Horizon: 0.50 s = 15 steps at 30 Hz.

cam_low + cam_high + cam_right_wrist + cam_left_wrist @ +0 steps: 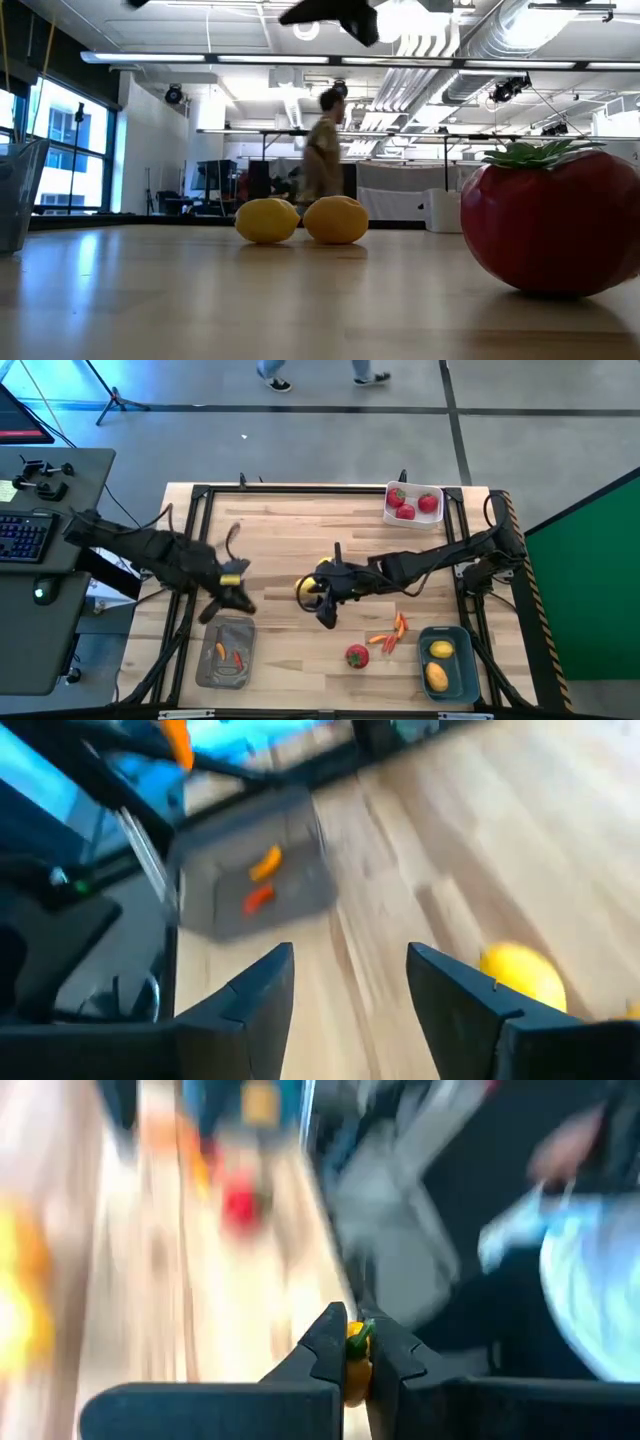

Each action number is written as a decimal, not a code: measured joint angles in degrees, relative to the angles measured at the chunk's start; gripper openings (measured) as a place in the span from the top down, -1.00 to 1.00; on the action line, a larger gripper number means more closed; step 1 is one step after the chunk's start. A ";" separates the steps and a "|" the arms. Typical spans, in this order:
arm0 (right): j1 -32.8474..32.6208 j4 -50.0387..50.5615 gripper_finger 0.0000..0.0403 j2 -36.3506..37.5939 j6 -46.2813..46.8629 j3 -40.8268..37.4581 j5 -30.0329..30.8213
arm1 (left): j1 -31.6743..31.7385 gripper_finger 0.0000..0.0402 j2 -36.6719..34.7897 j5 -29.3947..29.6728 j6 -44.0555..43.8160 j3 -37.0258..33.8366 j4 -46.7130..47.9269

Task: Sort produce into baskets
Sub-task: Put the yellow chili pepper into the black bin

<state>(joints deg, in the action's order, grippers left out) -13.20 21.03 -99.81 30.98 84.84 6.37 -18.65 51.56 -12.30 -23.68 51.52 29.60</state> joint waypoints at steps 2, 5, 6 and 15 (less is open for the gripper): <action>-0.34 2.96 0.08 0.00 0.18 0.00 -1.04 | -3.07 1.00 0.12 0.67 -1.38 -0.13 6.66; -0.73 5.82 0.08 0.00 1.73 0.00 -1.36 | -7.79 1.00 -0.06 1.98 -4.36 -1.80 8.56; -0.76 6.72 0.08 0.00 2.25 0.00 -1.48 | -9.21 1.00 -0.22 2.33 -5.88 -3.19 7.04; -1.52 12.21 0.08 0.00 5.13 -0.37 -0.38 | -18.09 1.00 -0.18 5.48 -21.08 -21.83 -7.67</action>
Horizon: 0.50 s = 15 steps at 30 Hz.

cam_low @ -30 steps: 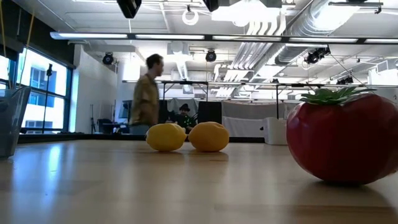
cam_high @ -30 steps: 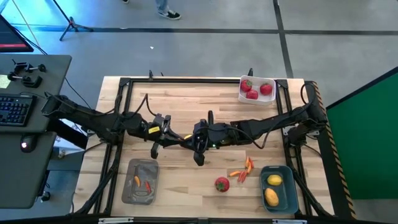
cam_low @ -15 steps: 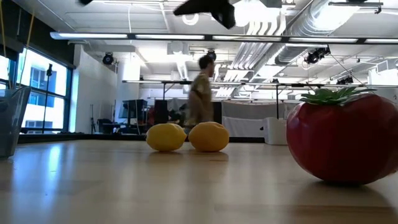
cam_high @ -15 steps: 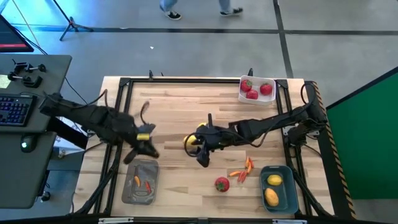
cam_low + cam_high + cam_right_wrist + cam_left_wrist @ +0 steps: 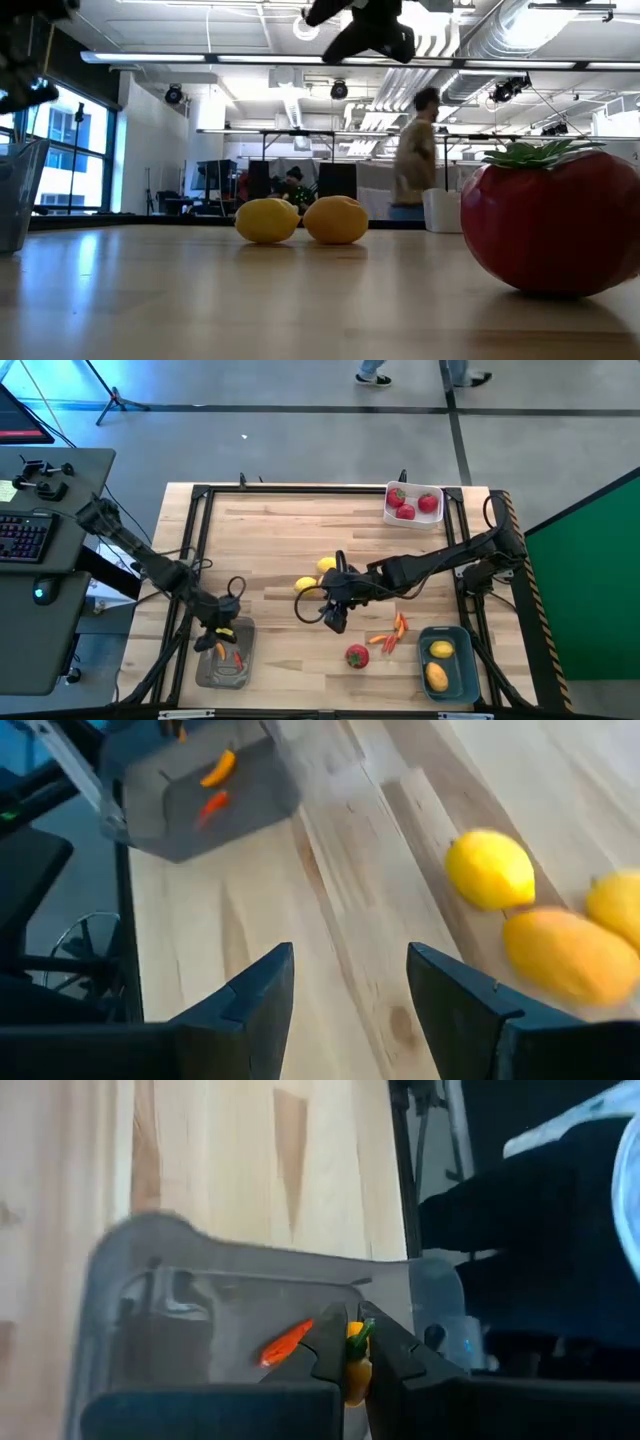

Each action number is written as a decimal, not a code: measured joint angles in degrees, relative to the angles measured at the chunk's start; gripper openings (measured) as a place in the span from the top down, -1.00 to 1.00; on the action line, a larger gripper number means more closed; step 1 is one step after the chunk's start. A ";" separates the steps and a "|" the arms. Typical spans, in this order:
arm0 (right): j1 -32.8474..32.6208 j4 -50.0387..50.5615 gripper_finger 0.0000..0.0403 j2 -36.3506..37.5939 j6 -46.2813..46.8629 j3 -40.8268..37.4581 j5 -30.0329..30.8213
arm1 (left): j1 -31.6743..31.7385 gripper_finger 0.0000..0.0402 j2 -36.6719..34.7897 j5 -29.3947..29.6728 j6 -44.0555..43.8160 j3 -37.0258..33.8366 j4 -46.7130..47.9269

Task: Sort produce into baskets
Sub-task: Put the yellow chili pepper into the black bin

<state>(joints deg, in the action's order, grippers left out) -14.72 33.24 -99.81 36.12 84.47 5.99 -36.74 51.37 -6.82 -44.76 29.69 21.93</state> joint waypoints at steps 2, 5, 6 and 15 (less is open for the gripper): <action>-0.02 2.94 0.08 0.00 2.18 0.00 -0.32 | -0.74 1.00 0.00 0.47 -2.92 -2.85 -4.41; -0.06 10.42 0.08 0.00 7.62 0.00 -0.66 | -1.46 1.00 0.11 2.21 -5.73 -4.93 -5.19; -0.13 13.12 0.08 0.00 9.40 0.00 -1.11 | -1.55 1.00 0.32 2.28 -6.13 -5.36 -5.19; -4.25 31.97 0.05 0.00 14.98 0.00 -7.75 | -1.67 0.64 2.89 -1.98 -7.67 -5.02 -4.91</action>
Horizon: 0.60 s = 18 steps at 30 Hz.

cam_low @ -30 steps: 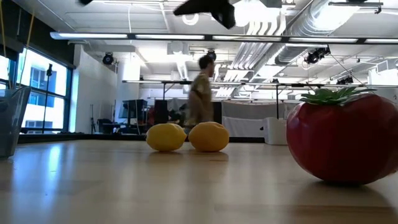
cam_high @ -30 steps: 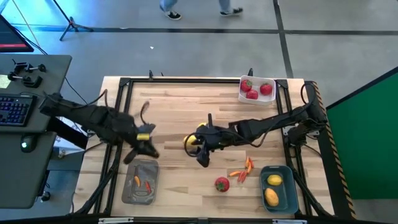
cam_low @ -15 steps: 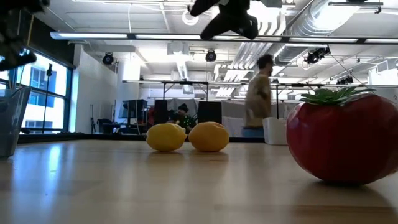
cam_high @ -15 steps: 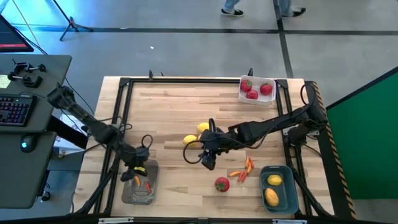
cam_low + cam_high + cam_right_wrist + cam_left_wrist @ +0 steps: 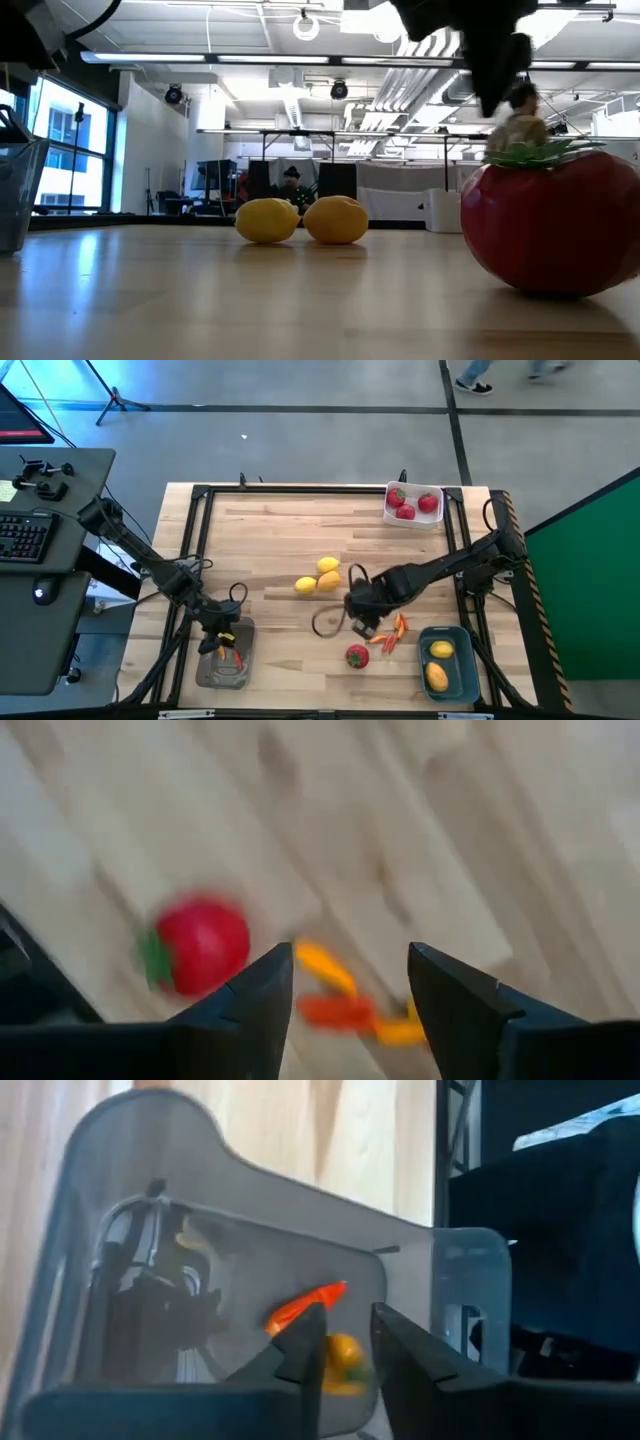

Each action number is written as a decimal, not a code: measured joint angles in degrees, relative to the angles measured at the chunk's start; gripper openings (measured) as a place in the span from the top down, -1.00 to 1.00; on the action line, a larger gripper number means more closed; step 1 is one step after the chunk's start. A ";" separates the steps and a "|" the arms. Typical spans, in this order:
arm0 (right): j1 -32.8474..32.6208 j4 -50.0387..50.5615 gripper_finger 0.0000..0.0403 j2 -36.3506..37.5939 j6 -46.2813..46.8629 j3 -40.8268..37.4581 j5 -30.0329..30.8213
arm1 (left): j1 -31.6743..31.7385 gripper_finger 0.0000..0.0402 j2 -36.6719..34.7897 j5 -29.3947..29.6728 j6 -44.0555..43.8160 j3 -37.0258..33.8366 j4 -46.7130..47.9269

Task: Sort produce into baskets
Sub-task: Put the yellow chili pepper into the black bin, then put the orange chili pepper into the black bin

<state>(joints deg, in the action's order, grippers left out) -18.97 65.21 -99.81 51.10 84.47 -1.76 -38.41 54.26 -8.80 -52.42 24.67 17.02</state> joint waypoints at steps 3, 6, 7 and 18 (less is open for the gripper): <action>-2.85 2.77 -0.02 0.00 -4.56 0.00 -2.97 | -0.03 0.46 -0.04 -0.11 0.30 1.01 0.08; -6.56 3.08 -0.13 -0.08 -10.50 0.00 -3.79 | -0.03 0.30 -0.04 0.04 1.68 2.77 1.67; -7.85 3.11 -0.16 -0.26 -12.93 0.00 -3.57 | -0.03 0.26 -0.04 0.27 2.26 3.59 2.83; -16.11 -1.67 -0.26 -9.99 -31.31 0.00 -0.15 | -0.02 0.15 -0.04 1.94 6.15 8.29 7.55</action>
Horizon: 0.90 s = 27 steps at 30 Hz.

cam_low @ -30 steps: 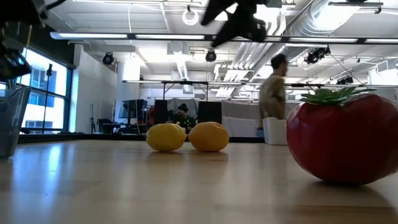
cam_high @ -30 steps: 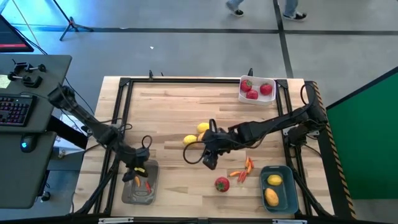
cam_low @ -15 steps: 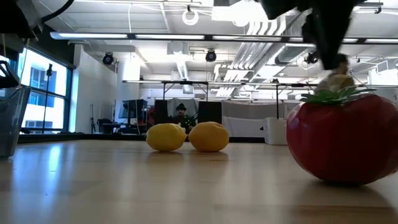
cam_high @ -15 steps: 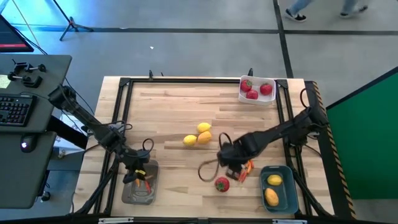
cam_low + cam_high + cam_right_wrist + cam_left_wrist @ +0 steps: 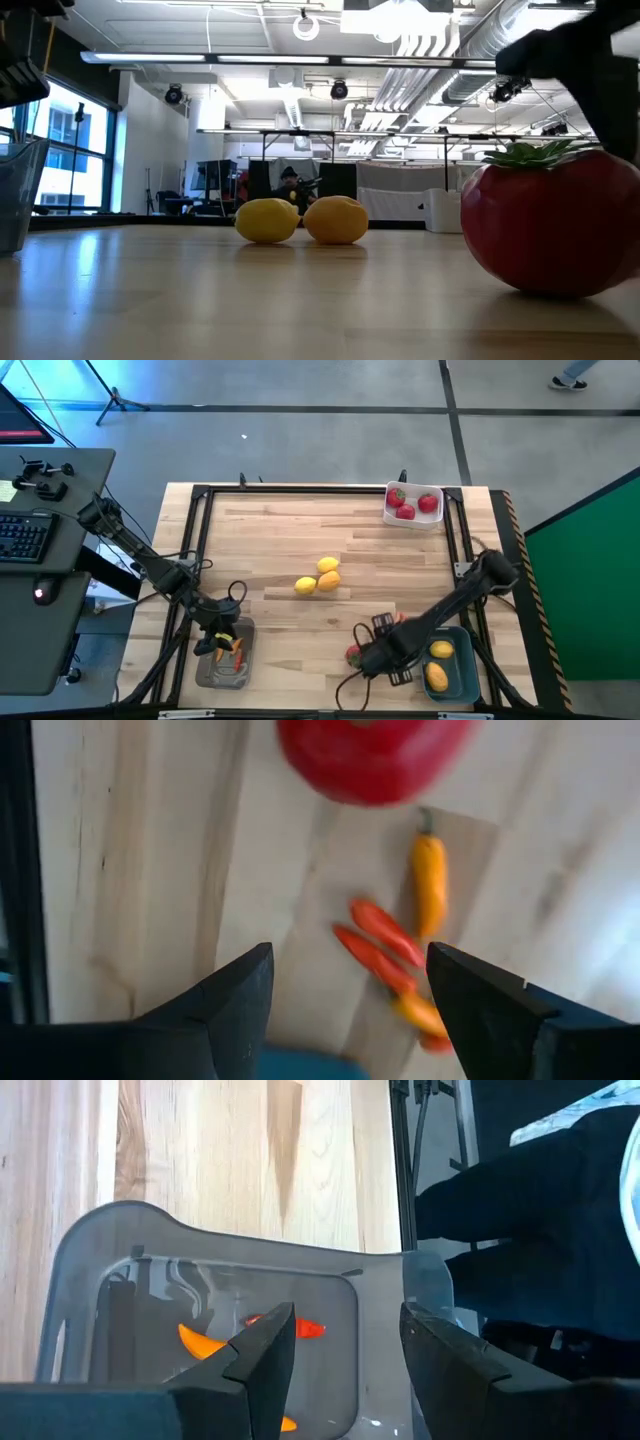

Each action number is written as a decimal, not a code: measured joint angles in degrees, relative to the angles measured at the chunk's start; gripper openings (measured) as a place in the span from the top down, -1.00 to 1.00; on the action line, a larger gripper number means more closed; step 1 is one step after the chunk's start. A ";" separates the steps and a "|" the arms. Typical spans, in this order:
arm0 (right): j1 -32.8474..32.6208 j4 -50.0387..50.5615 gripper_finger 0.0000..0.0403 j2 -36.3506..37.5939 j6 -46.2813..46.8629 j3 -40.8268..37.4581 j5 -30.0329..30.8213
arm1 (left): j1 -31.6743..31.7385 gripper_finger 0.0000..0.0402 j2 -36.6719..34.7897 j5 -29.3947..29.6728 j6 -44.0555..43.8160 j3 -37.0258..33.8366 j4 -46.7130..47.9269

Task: Sort produce into baskets
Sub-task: Put the orange chili pepper into the black bin

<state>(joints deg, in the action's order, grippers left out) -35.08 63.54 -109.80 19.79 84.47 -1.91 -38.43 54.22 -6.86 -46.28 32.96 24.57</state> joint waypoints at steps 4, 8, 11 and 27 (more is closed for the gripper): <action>-0.36 -3.18 -0.21 -3.77 -2.26 0.00 -0.55 | -0.01 0.15 0.00 0.16 0.02 0.03 -0.02; -0.01 -3.88 -0.05 -6.47 -3.52 0.00 -0.36 | -0.01 0.15 0.00 0.16 0.07 0.03 -0.02; 0.27 -3.77 0.10 -7.56 -4.30 0.00 0.46 | -0.01 0.15 0.00 0.16 0.39 0.03 -0.01; 1.39 -6.19 0.34 -7.28 -11.60 -6.32 -0.89 | -0.01 0.15 0.00 -1.24 0.45 0.03 -0.17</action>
<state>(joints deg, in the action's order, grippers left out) -33.69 57.35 -117.08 8.19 78.14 -2.81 -38.44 54.22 -8.10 -45.82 32.99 24.40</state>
